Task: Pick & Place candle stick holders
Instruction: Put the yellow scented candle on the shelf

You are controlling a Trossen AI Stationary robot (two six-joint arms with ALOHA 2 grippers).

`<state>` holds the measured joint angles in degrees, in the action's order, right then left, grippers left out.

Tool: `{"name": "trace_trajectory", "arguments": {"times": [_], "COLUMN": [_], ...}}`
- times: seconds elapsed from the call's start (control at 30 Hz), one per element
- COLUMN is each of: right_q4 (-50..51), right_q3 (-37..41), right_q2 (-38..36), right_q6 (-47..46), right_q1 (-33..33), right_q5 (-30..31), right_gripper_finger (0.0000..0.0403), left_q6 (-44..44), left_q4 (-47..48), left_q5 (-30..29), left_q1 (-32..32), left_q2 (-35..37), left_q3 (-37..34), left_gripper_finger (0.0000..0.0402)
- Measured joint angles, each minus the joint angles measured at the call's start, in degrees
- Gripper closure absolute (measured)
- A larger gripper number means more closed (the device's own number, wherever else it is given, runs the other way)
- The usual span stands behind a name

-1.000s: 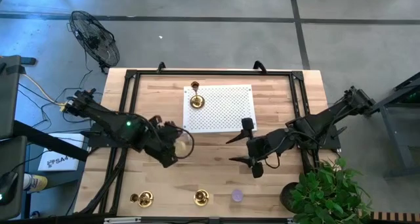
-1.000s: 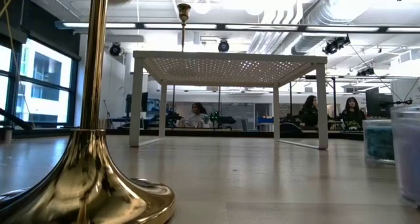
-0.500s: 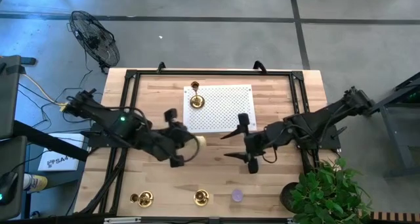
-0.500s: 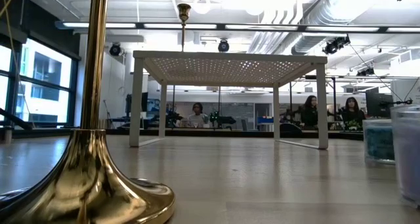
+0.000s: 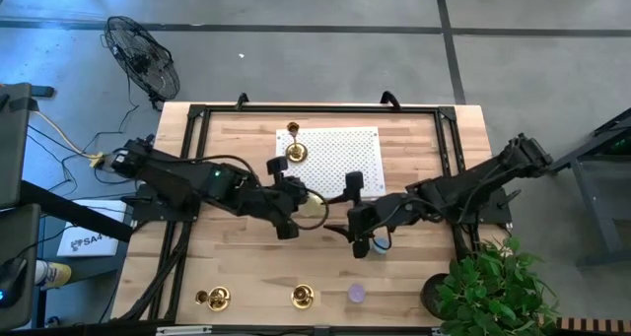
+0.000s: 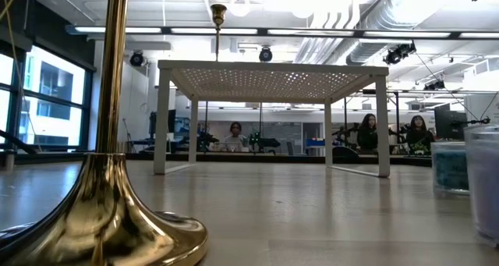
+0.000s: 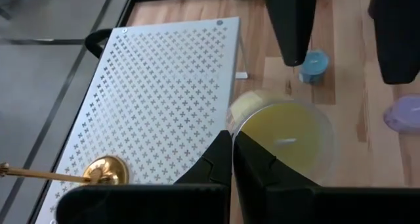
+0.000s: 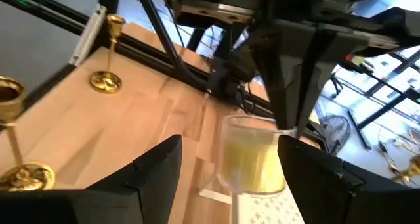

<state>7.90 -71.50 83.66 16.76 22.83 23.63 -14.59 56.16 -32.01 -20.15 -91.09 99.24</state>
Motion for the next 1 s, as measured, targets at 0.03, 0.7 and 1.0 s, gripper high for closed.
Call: {"name": "trace_trajectory", "arguments": {"times": [0.03, 0.7, 1.0], "right_q4": [-0.06, 1.86, 2.60], "right_q3": [0.00, 0.00, 0.00], "right_q2": [0.00, -0.04, -0.07], "right_q6": [-0.20, -3.98, -4.90], "right_q1": [-0.02, -0.72, -2.32], "right_q5": [0.08, 0.54, -1.41], "right_gripper_finger": [0.0155, 0.0155, 0.0155], "left_q6": [-0.02, 4.16, 4.48], "left_q4": [-0.05, -5.71, -7.74], "left_q5": [0.00, 1.65, 1.55], "left_q1": [0.05, -0.10, -0.10], "left_q2": [-0.03, 0.06, 0.06], "left_q3": [-0.02, -0.02, -0.02], "left_gripper_finger": [0.0401, 0.0401, 0.0401]}}
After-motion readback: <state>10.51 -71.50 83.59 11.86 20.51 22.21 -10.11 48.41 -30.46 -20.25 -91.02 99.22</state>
